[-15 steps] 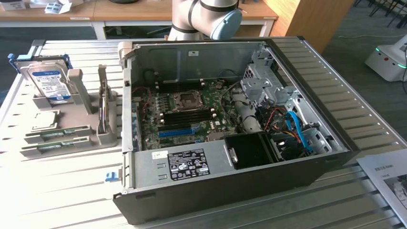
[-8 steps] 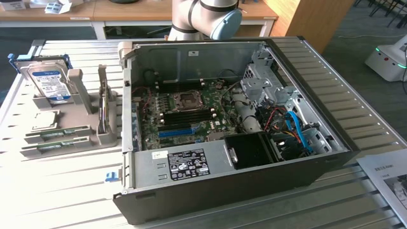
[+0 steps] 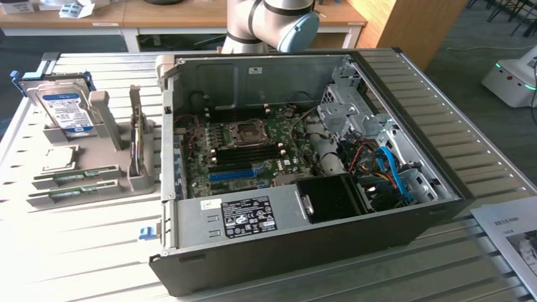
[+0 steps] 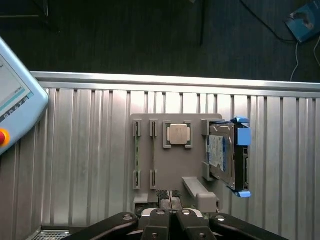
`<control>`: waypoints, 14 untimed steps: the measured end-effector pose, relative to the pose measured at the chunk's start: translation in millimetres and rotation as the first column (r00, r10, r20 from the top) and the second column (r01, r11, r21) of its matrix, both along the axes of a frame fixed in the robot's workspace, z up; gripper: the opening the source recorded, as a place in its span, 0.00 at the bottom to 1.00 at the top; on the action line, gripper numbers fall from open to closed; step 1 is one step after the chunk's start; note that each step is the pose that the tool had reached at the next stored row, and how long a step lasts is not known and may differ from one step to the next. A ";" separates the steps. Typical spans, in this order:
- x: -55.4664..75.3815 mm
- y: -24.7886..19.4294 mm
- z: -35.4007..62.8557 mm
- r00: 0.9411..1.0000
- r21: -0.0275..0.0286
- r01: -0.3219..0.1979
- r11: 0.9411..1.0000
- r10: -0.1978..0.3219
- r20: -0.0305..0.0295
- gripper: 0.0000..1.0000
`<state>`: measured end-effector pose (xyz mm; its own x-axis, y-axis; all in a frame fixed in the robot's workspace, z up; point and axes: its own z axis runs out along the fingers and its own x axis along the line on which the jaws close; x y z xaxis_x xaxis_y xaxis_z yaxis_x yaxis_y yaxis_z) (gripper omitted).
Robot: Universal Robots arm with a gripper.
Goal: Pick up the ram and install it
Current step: 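Pick up the ram and move it above insertion slot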
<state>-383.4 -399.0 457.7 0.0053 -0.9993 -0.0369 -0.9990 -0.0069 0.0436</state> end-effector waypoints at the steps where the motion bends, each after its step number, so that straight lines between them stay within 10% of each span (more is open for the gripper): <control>1: -0.1 0.0 -2.0 1.000 0.000 0.000 1.000 0.000 0.000 0.13; 14: -1.2 -0.3 -25.7 1.000 0.000 0.000 1.000 0.000 0.000 0.13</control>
